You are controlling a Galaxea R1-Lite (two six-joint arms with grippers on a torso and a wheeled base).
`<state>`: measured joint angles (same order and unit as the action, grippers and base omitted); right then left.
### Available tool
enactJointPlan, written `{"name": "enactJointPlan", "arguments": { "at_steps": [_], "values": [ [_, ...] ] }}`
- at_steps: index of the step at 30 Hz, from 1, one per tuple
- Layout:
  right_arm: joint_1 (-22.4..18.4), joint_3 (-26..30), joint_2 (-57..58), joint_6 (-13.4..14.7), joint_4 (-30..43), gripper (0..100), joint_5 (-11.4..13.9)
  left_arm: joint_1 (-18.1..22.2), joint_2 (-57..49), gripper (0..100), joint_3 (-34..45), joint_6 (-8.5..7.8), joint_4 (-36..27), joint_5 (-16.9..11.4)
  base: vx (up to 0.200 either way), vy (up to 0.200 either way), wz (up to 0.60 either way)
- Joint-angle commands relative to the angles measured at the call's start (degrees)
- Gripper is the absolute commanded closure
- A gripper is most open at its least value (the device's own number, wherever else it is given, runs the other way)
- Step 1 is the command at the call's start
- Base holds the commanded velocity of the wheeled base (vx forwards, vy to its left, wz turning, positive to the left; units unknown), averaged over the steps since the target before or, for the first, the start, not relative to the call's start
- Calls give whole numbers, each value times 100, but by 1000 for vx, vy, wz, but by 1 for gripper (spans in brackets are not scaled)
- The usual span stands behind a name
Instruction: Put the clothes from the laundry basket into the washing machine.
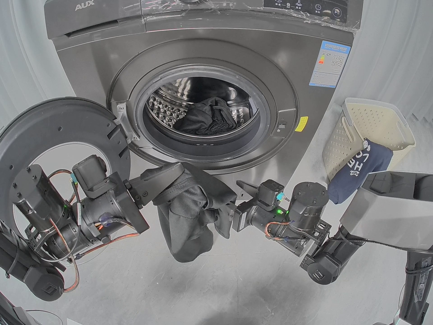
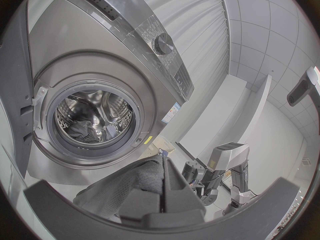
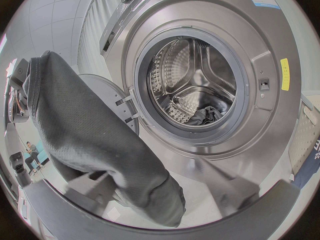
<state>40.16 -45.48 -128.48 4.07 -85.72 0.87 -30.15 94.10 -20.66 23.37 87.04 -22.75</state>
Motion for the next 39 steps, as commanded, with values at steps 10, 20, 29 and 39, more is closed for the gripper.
{"name": "enactJointPlan", "arguments": {
  "at_steps": [10,20,29,39],
  "values": [
    [-131,242,446,15,-14,100,10,0,30,100,10,1,6,-10,0,0,0],
    [-166,602,446,32,-94,0,36,-53,12,100,-25,10,6,-10,0,0,0],
    [-25,444,209,-20,-58,0,36,-53,12,100,-34,89,6,-10,0,0,0],
    [45,294,121,41,-129,0,335,-61,47,100,-43,98,6,-10,0,0,0]
  ]
}}
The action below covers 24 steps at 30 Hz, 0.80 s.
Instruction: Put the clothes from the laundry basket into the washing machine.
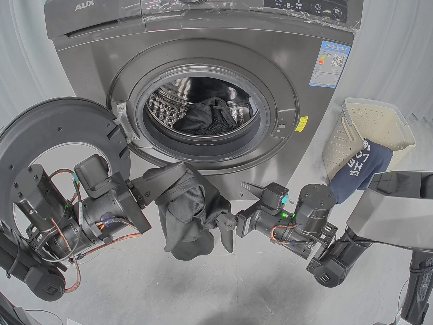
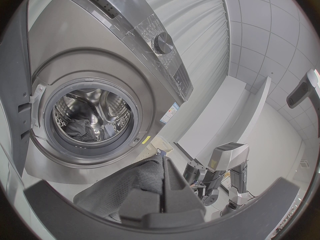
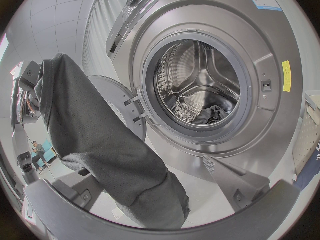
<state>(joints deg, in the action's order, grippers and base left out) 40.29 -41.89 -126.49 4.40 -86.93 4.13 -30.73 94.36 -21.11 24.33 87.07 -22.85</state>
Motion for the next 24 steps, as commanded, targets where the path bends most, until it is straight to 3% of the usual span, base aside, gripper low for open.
{"name": "enactJointPlan", "arguments": {
  "at_steps": [1,2,3,10,15,16,18,22,24],
  "values": [
    [40,-136,-113,26,-26,0,17,-3,13,100,20,10,3,-1,0,0,0],
    [49,-153,-104,35,-34,0,17,-3,13,100,37,28,3,-1,0,0,0],
    [76,-188,-86,43,-87,100,17,-3,4,100,55,28,3,-1,0,0,0],
    [93,31,318,105,-157,100,9,-3,39,100,90,28,3,8,0,0,0],
    [119,761,1012,140,-157,100,9,-3,30,100,116,36,-23,-36,0,0,0],
    [146,875,1135,149,-157,100,9,-21,30,0,151,36,-32,-71,0,0,0],
    [234,989,1346,184,-166,100,9,-108,48,0,222,54,-49,-80,0,0,0],
    [278,989,1636,254,-166,100,9,-144,285,0,318,300,-14,-1,0,0,0],
    [286,910,1812,245,-166,100,17,-117,417,0,371,309,12,-1,0,0,0]
  ]
}}
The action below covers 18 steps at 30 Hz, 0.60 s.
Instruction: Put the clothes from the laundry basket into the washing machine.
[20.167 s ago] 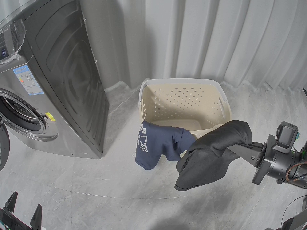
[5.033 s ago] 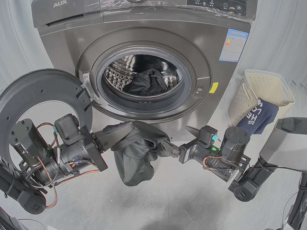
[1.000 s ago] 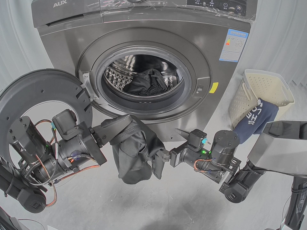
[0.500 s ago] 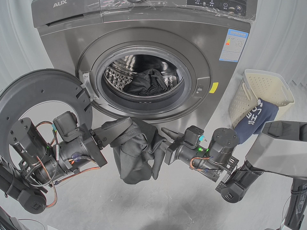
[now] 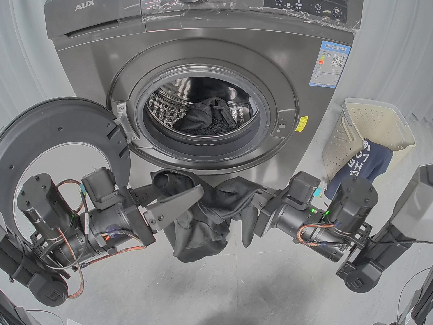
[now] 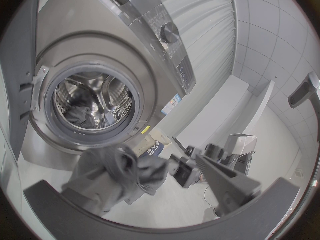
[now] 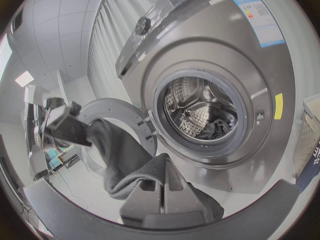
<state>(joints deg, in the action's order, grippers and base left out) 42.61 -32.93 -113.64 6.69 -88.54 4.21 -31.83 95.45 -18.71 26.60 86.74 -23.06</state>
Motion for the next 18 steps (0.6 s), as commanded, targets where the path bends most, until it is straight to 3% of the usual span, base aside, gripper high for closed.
{"name": "enactJointPlan", "arguments": {
  "at_steps": [1,10,13,14,16,18],
  "values": [
    [55,14,554,16,3,100,10,1,342,0,157,82,45,21,0,0,0],
    [187,-408,747,-1,3,100,-87,-69,870,0,799,-6,159,-40,0,0,0],
    [178,-495,721,-1,12,100,-95,-104,1125,0,948,-173,168,-40,0,0,0],
    [178,-557,712,-1,39,100,-122,-122,1300,0,1028,-384,168,-40,0,0,0],
    [169,-636,677,-1,56,100,-192,-113,1494,0,1054,-603,168,-40,0,0,0],
    [169,-636,677,-1,56,100,-192,-113,1494,0,1054,-603,168,-40,0,0,0]
  ]
}}
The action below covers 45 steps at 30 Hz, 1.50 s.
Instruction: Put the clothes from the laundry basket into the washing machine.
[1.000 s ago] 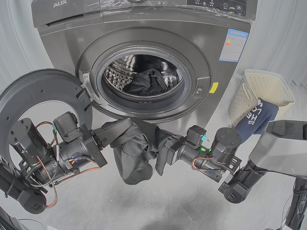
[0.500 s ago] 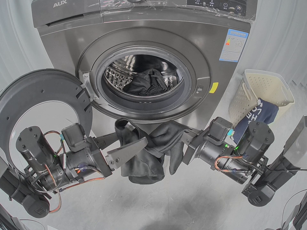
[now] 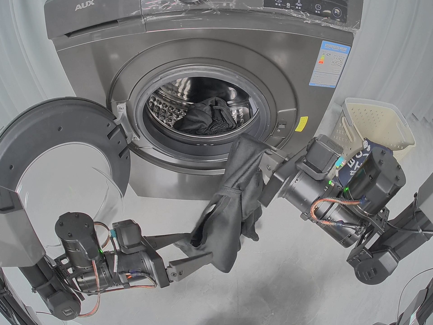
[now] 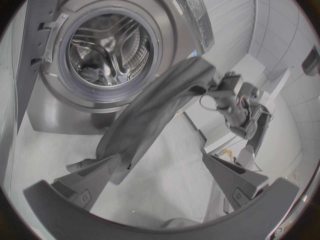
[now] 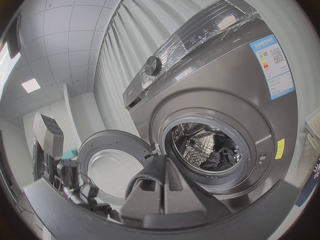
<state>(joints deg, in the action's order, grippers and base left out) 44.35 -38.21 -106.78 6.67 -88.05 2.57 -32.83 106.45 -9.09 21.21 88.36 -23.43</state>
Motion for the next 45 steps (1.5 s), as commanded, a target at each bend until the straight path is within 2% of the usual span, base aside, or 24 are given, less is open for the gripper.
{"name": "enactJointPlan", "arguments": {
  "at_steps": [1,7,10,13,15,18,24,39,40,43,45],
  "values": [
    [-5,-196,-71,1,25,100,-46,-22,614,0,39,-152,6,-4,0,0,0],
    [-49,-284,-177,19,7,100,-55,40,869,0,-180,-196,6,-4,0,0,0],
    [-49,-345,-186,19,25,100,-64,84,966,0,-216,-284,15,-4,0,0,0],
    [-49,-433,-238,10,34,100,-64,145,1168,0,-224,-574,6,-4,0,0,0],
    [-49,-486,-273,10,34,100,-143,154,1467,0,-224,-917,15,14,0,0,0],
    [-40,-583,-344,10,43,100,-266,154,1607,0,-233,-1049,15,5,0,0,0],
    [-23,-759,-511,1,51,100,-292,92,1774,0,-523,-1066,15,5,0,0,0],
    [118,-882,-546,1,34,100,-354,189,2741,0,-1982,-1075,15,93,0,0,0],
    [127,-882,-546,1,43,100,-371,189,2811,0,-2123,-1084,15,137,0,0,0],
    [144,-873,-546,1,34,100,-380,189,3005,0,-2501,-1066,15,559,0,0,0],
    [197,-873,-537,1,34,100,-380,189,3101,0,-2729,-1066,15,743,0,0,0]
  ]
}}
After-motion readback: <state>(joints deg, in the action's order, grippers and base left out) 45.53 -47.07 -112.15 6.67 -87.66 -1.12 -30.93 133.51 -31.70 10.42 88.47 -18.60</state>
